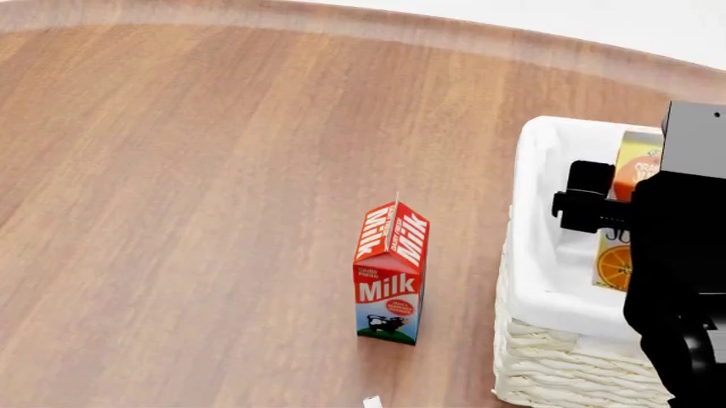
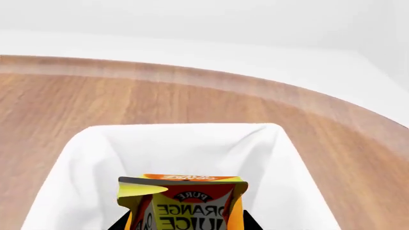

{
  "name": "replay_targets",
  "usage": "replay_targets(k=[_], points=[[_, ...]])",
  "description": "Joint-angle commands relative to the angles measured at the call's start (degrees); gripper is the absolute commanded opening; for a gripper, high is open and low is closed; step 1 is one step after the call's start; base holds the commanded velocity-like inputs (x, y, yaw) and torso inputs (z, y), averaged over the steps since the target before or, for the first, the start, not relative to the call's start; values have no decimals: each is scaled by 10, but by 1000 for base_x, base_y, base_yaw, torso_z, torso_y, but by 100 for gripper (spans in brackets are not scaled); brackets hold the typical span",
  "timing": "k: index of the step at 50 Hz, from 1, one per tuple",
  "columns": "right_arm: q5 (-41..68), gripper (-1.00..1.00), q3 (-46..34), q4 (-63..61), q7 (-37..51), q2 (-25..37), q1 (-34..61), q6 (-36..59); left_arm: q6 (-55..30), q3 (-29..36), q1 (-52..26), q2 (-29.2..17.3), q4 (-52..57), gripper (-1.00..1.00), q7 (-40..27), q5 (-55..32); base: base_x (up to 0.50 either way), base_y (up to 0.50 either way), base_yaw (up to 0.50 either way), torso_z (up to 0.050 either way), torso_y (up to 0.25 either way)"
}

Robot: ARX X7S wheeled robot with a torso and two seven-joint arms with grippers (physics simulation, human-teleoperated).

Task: Pick up the orange juice, and put it in the basket.

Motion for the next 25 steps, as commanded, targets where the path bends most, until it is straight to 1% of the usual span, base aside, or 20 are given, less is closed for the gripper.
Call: replay_targets(k=[1, 25], points=[[-29, -100, -4, 39, -18, -13, 10, -22, 0, 2, 0, 1, -7, 100, 1, 1, 0, 0, 0, 0, 0], [-46, -100, -9, 94, -33, -30, 15, -54, 6, -12, 11, -5, -5, 100, -4, -2, 0, 0, 0, 0, 1]])
